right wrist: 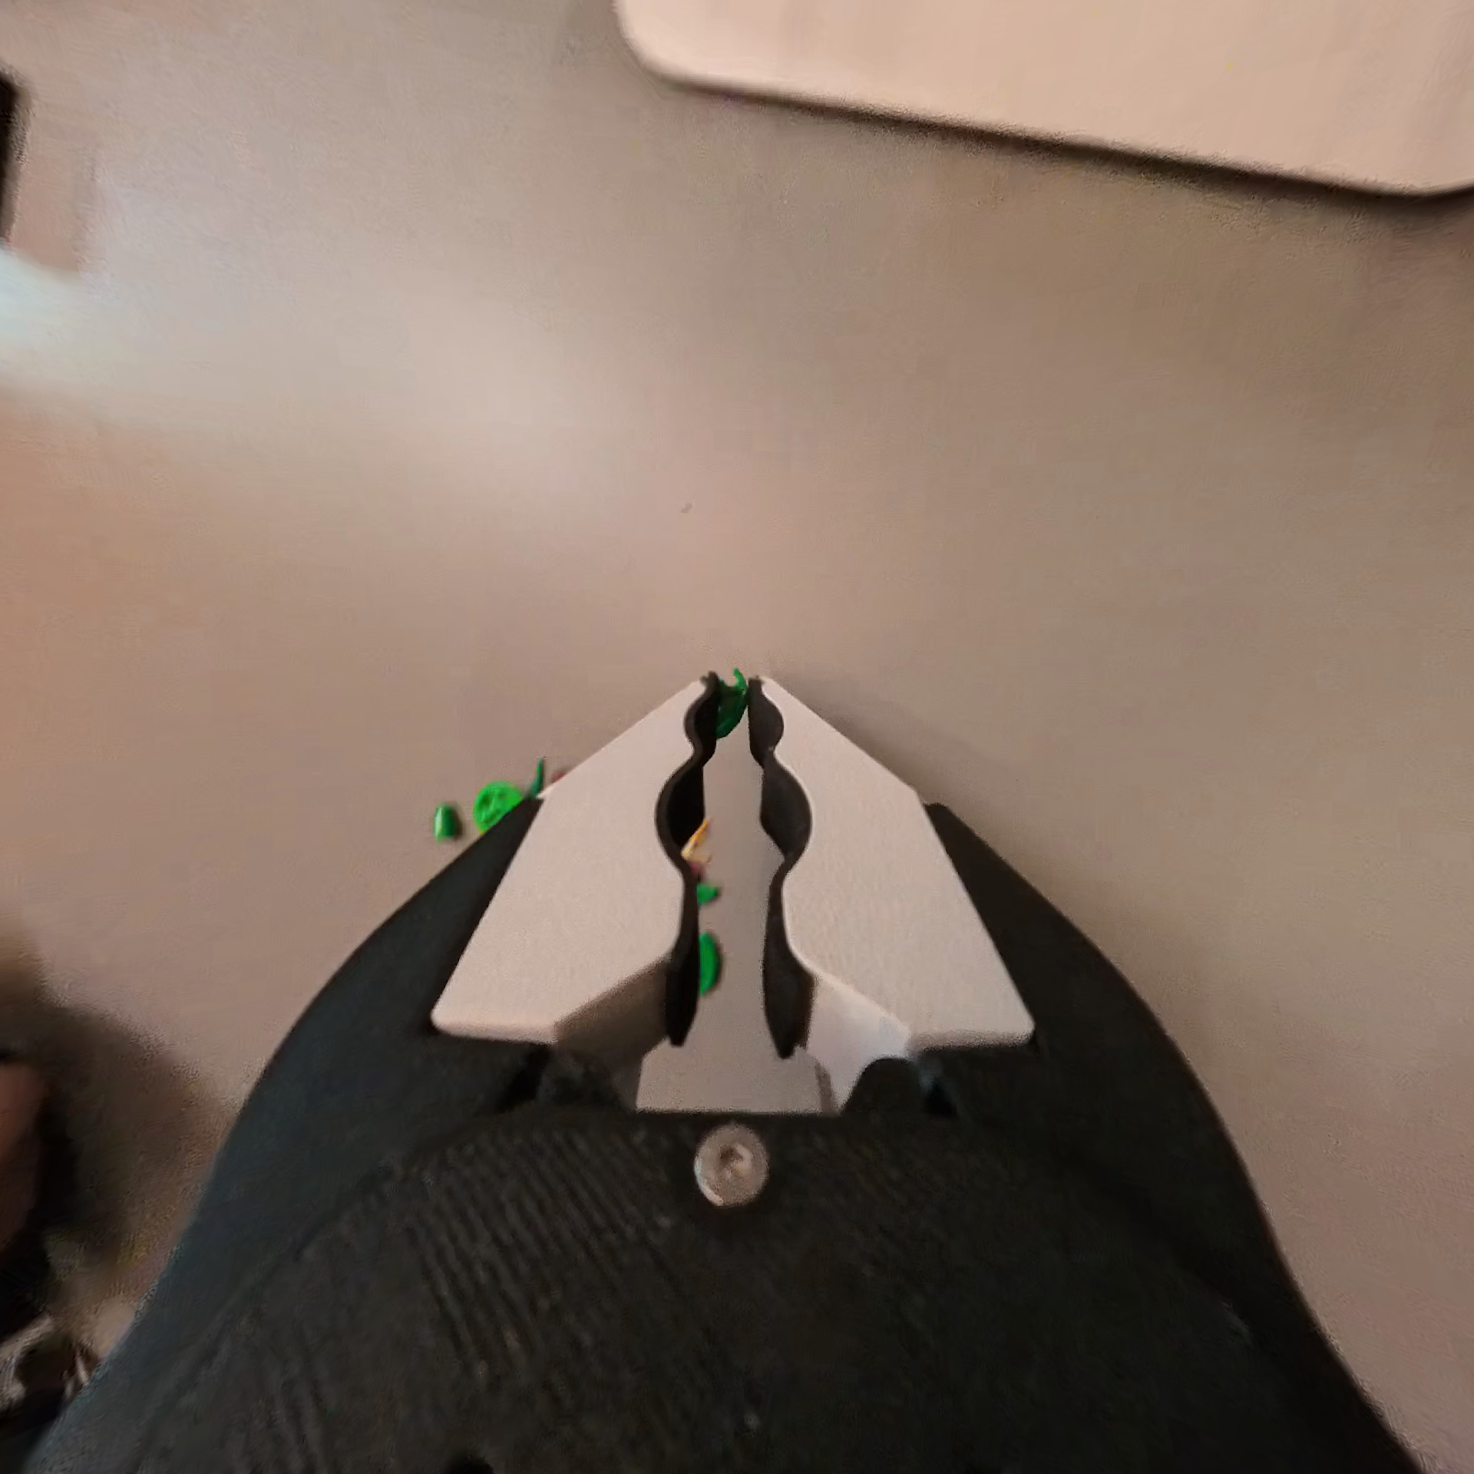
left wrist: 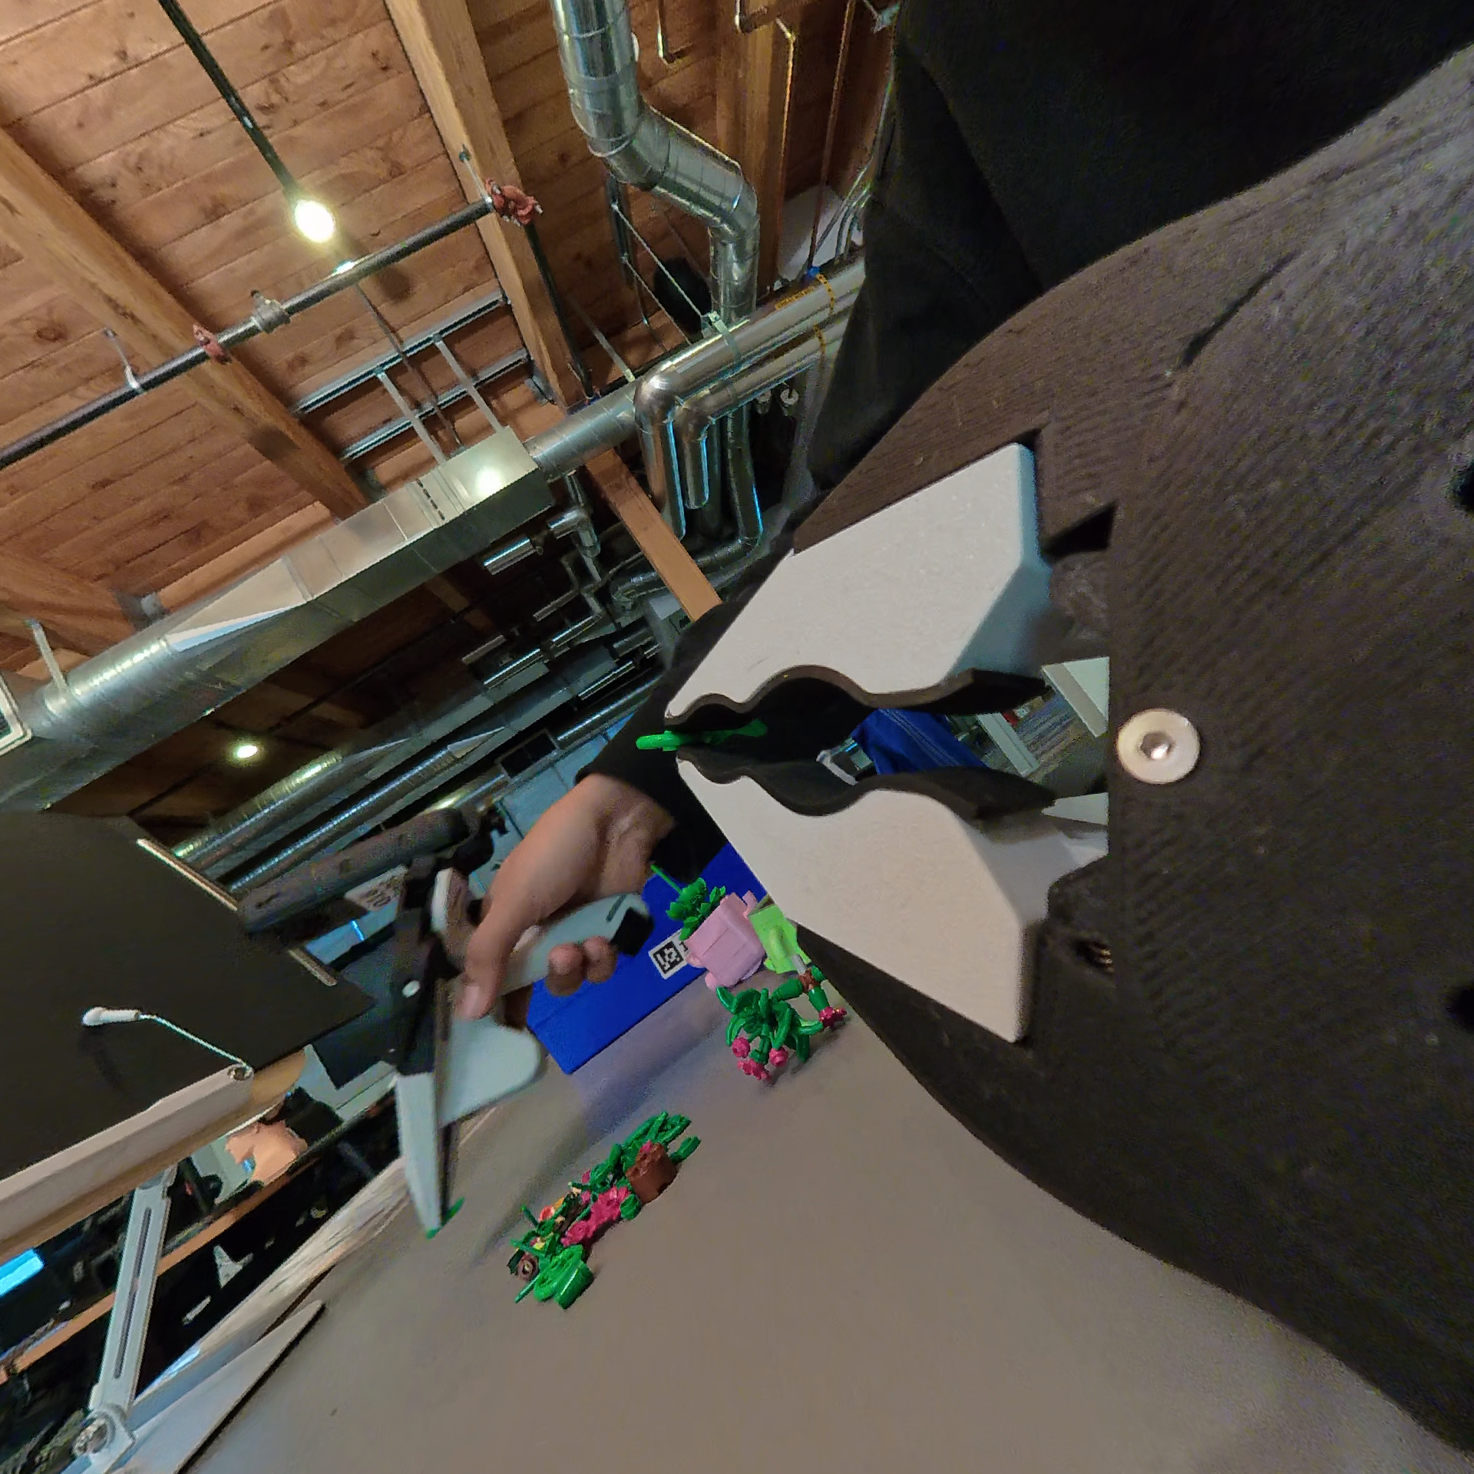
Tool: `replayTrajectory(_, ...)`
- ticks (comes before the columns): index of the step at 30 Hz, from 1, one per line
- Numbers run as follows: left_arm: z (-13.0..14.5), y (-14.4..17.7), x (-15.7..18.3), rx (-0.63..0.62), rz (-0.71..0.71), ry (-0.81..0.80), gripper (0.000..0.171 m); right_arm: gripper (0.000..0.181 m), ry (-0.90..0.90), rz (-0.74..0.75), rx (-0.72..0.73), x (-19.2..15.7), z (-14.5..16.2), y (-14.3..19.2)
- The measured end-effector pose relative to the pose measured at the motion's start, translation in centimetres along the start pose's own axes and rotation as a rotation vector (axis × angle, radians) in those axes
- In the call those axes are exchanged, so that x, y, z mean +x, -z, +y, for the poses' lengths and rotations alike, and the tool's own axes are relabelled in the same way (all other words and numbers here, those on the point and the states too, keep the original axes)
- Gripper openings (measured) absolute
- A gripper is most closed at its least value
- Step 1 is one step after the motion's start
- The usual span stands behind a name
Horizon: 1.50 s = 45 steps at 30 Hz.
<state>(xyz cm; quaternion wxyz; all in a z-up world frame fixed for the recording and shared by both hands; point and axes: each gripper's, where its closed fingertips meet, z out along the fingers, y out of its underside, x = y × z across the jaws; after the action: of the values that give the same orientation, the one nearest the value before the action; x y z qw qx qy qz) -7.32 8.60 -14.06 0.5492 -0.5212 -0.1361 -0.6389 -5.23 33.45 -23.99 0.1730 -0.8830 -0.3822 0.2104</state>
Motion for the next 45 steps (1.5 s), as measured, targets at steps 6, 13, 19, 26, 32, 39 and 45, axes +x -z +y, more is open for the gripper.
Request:
replayTrajectory(6, 0.3, -0.1, 0.0, -0.014, -0.012, -0.019, 0.000, 0.005, 0.049, -0.055, -0.091, -2.4, 5.0, 1.0)
replayTrajectory(13, 0.4, -0.3, -0.1, -0.015, -0.026, -0.040, 0.000, 0.036, 0.084, -0.179, 0.076, -6.7, 4.5, 4.3)
replayTrajectory(19, -0.8, 0.4, -0.1, 0.082, -0.044, -0.066, 0.000, 0.051, 0.436, -0.308, 0.507, -18.6, 7.7, 11.1)
replayTrajectory(26, -1.3, 1.0, -0.1, 0.177, -0.117, -0.153, 0.000, 0.025, 0.887, 0.166, 0.916, -23.4, 10.2, 13.2)
replayTrajectory(32, -1.0, 1.1, 0.1, 0.216, -0.185, -0.233, 0.000, 0.026, 0.861, 0.172, 0.771, -23.4, 10.4, 10.5)
replayTrajectory(39, -0.7, 1.2, 0.0, 0.203, -0.217, -0.253, 0.000, 0.001, 0.769, 0.075, 0.729, -23.4, 10.7, 9.8)
replayTrajectory(45, -0.5, 0.5, 0.9, 0.090, -0.044, -0.093, 0.000, 0.000, 0.637, -0.496, 0.568, -24.3, 12.3, 12.2)
